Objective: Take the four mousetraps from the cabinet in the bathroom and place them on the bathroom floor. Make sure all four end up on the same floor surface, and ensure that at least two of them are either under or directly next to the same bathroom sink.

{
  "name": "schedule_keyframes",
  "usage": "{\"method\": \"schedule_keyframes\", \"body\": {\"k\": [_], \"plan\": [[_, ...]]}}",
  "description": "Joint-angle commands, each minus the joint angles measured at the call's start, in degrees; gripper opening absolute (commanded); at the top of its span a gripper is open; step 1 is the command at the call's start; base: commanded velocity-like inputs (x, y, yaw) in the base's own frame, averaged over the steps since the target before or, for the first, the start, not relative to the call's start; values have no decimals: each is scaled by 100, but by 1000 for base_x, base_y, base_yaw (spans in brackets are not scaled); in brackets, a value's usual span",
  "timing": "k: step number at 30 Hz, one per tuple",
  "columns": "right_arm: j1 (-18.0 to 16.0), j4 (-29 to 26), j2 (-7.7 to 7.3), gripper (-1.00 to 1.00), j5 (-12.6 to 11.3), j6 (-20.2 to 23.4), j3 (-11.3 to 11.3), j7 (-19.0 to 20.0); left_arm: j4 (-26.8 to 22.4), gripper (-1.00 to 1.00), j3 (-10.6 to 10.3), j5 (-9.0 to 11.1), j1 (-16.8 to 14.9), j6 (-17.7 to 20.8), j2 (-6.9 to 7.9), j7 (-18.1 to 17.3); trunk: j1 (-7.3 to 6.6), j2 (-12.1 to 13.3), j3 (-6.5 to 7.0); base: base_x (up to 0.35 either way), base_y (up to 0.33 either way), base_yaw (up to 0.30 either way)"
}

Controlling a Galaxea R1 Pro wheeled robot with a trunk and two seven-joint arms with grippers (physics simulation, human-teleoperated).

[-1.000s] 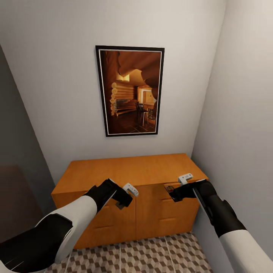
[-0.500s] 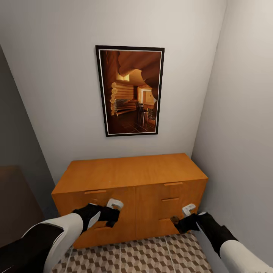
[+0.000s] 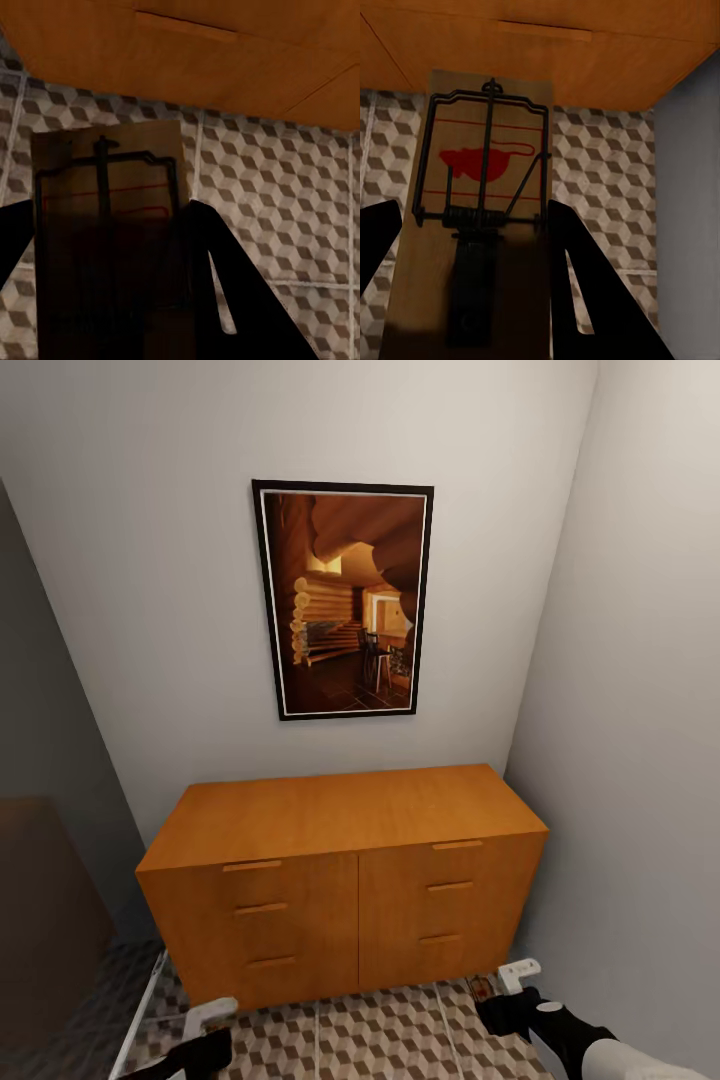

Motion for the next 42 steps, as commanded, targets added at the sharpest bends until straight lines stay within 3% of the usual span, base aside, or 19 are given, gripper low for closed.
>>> {"method": "schedule_keyframes", "body": {"k": [1, 5, 8, 13, 17, 30, 36, 42], "plan": [[-3, 9, 1, -100, 32, -25, 28, -1, 26, -100, -47, 76, 45, -59, 13, -24, 4, -13, -12, 0, 0, 0], [12, 46, 12, -100, 30, -76, 26, -26, 25, -100, -55, 192, 345, -348, 53, -10, 4, -13, -12, 0, 0, 0], [16, 104, 16, -100, 34, -296, 28, -27, 25, -100, -56, 219, 582, -845, 94, 75, 4, -13, -12, 0, 0, 0], [17, 140, 76, -100, 68, -405, 42, -25, 22, -100, -64, 224, 681, -1152, 78, 419, 4, -13, -12, 0, 0, 0], [17, 128, 91, -100, 107, -416, 61, -24, 7, -100, -76, 231, 697, -1234, 48, 618, 4, -13, -12, 0, 0, 0], [17, 204, 94, -100, 37, -445, 45, -24, -18, -100, -102, 252, 701, -1240, 6, 657, 4, -13, -12, 0, 0, 3], [17, 370, 105, -100, 52, -449, 51, -30, -47, -100, -67, 277, 700, -1274, 95, 674, 4, -13, -12, 0, 0, 211], [17, 433, 126, -100, 54, -455, 52, -33, -115, -100, -71, 258, 700, -1280, 47, 678, 4, -13, -12, 0, 0, 291]]}}
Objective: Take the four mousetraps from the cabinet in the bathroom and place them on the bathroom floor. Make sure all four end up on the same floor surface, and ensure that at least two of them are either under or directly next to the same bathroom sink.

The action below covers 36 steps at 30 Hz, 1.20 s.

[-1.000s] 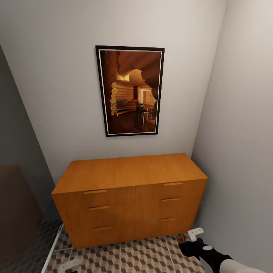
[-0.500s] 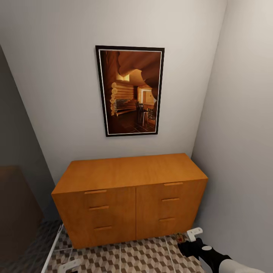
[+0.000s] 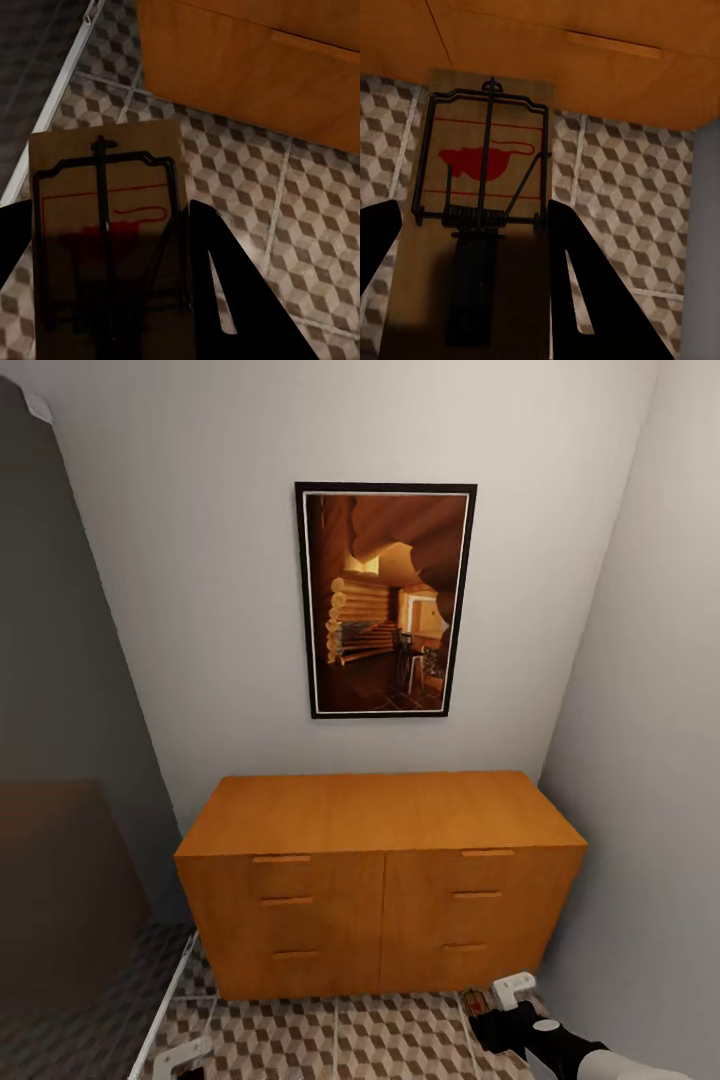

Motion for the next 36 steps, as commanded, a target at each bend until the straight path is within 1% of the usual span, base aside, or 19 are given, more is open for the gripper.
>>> {"method": "schedule_keyframes", "body": {"k": [1, 5, 12, 19, 22, 36], "plan": [[-10, 25, -1, -100, 25, -44, 32, 4, 22, -100, -47, 24, -12, -33, -1, 1, 4, -14, -13, 0, 0, 298], [-10, 28, 0, -100, 24, -44, 33, 4, 20, -100, -47, 24, -12, -34, 37, -5, 4, -14, -13, 0, 0, 299], [-10, 29, 0, -100, 28, -44, 33, 4, 24, -100, -55, 12, -12, -40, -6, 6, 4, -14, -13, 0, 0, 300], [-10, 29, 0, -100, 33, -44, 32, 4, 26, -100, -55, 11, -12, -42, -4, 8, 4, -14, -13, 0, 0, 300], [-10, 29, 0, -100, 33, -44, 32, 4, 31, -100, -53, 37, -12, -35, 14, -47, 4, -14, -13, 0, 0, 300], [-10, 28, 0, -100, 37, -44, 31, 4, 50, -100, -66, 7, -12, -42, -25, -85, 4, -14, -13, 0, 0, 300]]}}
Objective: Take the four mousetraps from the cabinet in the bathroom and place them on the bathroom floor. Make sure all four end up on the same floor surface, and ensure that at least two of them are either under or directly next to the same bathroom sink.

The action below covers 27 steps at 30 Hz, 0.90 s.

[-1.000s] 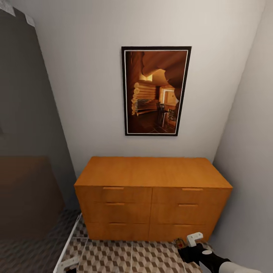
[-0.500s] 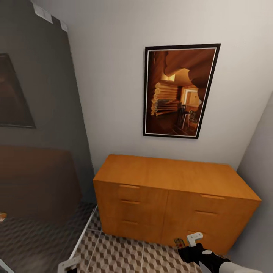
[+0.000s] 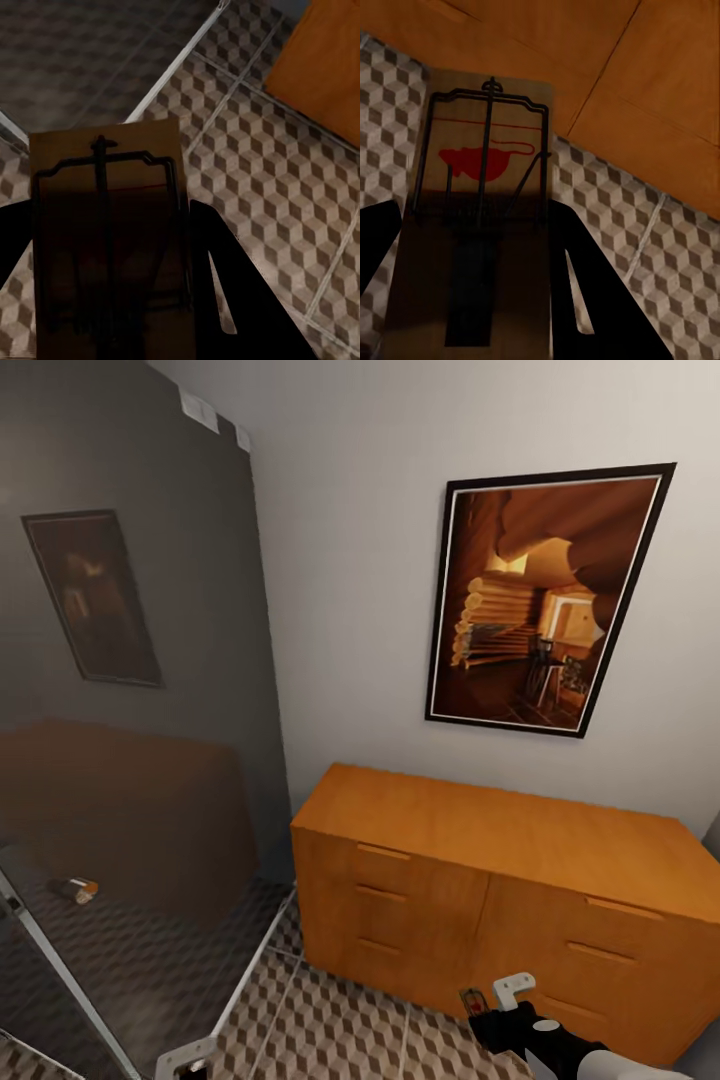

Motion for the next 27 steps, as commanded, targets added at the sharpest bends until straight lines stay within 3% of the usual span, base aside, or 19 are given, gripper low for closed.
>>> {"method": "schedule_keyframes", "body": {"k": [1, 27], "plan": [[-11, 23, -2, -100, 27, -45, 32, 5, 26, -100, -45, 34, -13, -34, 1, 2, 4, -14, -13, 0, 0, 300], [-11, 20, -3, -100, 23, -45, 29, 5, 29, -100, -48, 21, -12, -34, 31, 43, 4, -14, -13, 0, 0, 300]]}}
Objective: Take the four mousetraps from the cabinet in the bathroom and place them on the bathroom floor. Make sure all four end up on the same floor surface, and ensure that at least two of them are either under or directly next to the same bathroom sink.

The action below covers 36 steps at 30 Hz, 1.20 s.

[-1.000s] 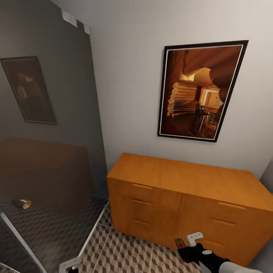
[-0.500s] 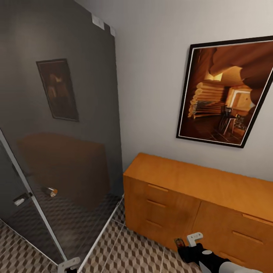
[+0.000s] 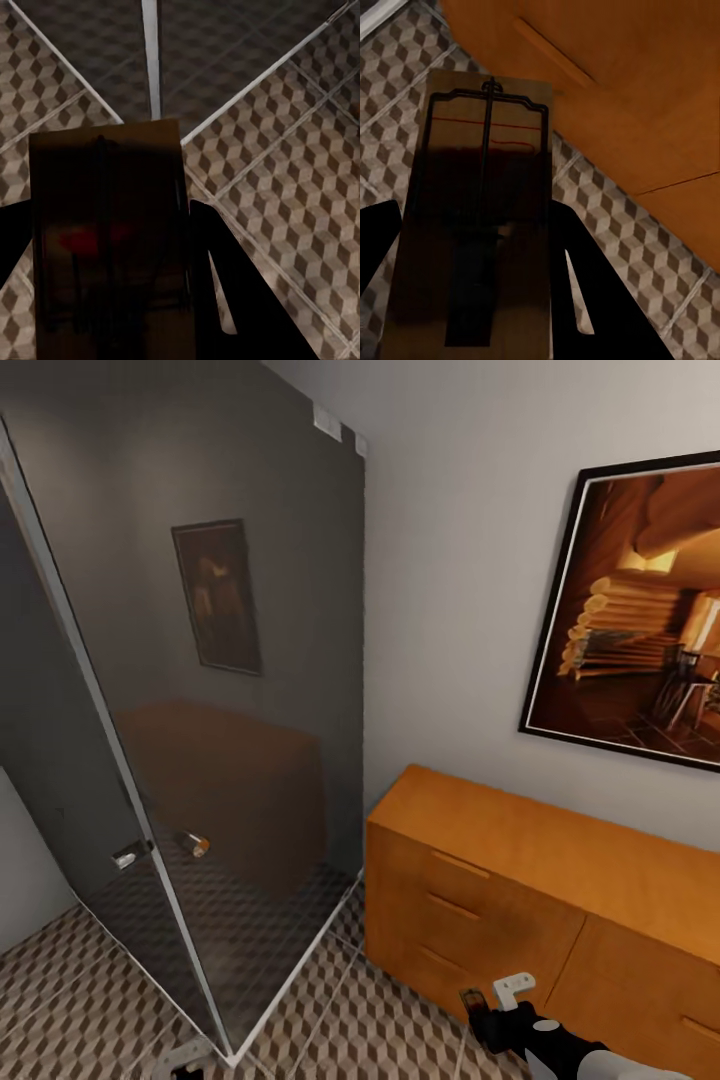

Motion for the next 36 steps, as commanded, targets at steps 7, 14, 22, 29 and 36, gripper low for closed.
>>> {"method": "schedule_keyframes", "body": {"k": [7, 14, 22, 29, 36], "plan": [[-11, 25, -2, -100, 23, -44, 33, 4, 26, -100, -47, 30, -13, -33, 5, -2, 4, -14, -13, 0, 0, 300], [-11, 26, -4, -100, 23, -44, 33, 4, 27, -100, -47, 30, -13, -33, 4, -2, 4, -14, -13, 0, 0, 300], [-11, 24, -6, -100, 23, -44, 30, 4, 31, -100, -47, 30, -13, -33, 4, -2, 4, -14, -13, 0, 0, 300], [-11, 24, -3, -100, 23, -44, 31, 4, 32, -100, -47, 30, -12, -33, 4, -2, 4, -14, -13, 0, 0, 300], [-11, 26, -2, -100, 23, -44, 33, 4, 31, -100, -47, 30, -13, -33, 4, -2, 4, -14, -13, 0, 0, 300]]}}
